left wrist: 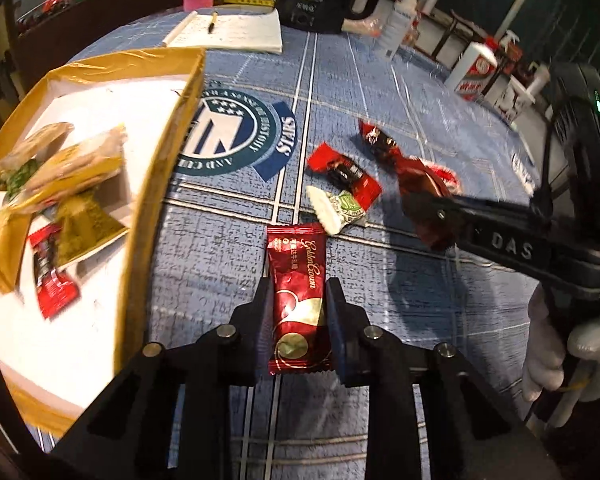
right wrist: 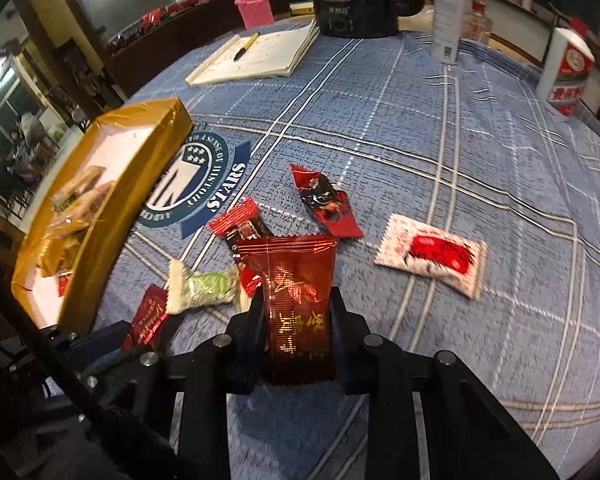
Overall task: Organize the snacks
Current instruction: 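Carry both red packets over the white tray and open both tools to release them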
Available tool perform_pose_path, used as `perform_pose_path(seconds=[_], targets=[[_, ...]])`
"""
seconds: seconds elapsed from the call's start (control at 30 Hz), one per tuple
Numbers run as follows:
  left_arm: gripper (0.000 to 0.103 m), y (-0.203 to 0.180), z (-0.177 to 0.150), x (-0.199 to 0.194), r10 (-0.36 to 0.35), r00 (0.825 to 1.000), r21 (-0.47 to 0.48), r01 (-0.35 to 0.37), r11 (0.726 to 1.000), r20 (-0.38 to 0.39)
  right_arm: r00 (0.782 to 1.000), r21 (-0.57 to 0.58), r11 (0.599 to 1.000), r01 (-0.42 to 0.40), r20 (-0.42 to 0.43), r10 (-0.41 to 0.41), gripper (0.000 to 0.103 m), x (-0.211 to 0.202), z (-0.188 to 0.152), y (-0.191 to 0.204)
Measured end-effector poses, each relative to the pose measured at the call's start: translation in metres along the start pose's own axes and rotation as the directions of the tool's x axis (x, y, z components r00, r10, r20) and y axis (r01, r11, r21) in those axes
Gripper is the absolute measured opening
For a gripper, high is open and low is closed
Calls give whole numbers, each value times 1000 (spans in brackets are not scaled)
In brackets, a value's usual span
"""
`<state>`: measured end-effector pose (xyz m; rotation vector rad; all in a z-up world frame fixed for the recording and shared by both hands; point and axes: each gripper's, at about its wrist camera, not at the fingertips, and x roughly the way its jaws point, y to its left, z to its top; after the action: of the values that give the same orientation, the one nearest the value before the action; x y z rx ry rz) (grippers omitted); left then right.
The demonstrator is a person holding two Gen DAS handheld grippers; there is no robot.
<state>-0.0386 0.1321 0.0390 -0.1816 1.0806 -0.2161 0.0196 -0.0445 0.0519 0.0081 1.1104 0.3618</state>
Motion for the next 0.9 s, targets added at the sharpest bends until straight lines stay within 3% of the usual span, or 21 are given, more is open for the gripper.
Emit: perform_pose_path(seconds=[0.2,0.37,0.63,0.9], targets=[[28,5,-3,-32,-16,998,-52,20,998,64,998,40,998,-58,26,57,27,-26,-10,5],[28,22,-5,-65,16,991,-106,-2,994,133,995,37,995,-97,43,95,27,-43,-12,20],[28,79,-8,-111,109,972,-215,-63,975,209,986,-120,991,-61,149,79,27,-79,7,75],[28,124,0,-118,179,962,-247,-126,961,204,968,-240,971,-16,241,75,28,-88,46,129]])
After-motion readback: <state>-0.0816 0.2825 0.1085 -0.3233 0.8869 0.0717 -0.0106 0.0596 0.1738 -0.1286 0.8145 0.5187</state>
